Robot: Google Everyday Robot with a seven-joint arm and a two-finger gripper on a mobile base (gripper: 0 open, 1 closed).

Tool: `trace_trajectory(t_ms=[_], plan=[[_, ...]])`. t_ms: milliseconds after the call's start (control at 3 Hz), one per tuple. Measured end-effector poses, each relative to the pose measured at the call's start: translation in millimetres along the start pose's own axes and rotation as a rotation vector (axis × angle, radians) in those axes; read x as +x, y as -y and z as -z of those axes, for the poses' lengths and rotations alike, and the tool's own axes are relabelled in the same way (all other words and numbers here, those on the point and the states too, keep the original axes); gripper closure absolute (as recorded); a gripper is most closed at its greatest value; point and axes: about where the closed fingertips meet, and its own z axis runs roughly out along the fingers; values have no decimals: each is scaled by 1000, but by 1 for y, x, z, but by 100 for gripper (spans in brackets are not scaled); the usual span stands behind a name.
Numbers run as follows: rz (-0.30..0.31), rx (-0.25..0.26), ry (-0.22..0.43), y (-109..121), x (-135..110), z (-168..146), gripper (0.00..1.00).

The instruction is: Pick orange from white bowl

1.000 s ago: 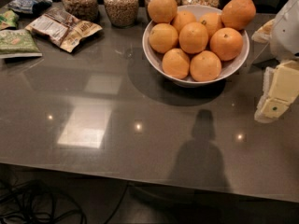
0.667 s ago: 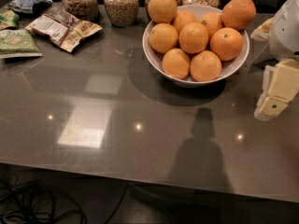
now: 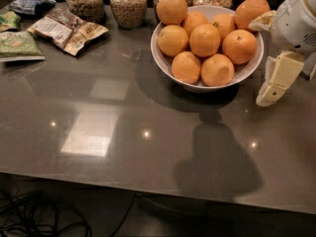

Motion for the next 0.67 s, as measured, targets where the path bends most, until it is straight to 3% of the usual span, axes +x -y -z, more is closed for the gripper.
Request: trace_trajectory(t_ms=[333,667], plan=[[7,50,122,39,3,-7,0],[7,51,123,39,3,-7,0]])
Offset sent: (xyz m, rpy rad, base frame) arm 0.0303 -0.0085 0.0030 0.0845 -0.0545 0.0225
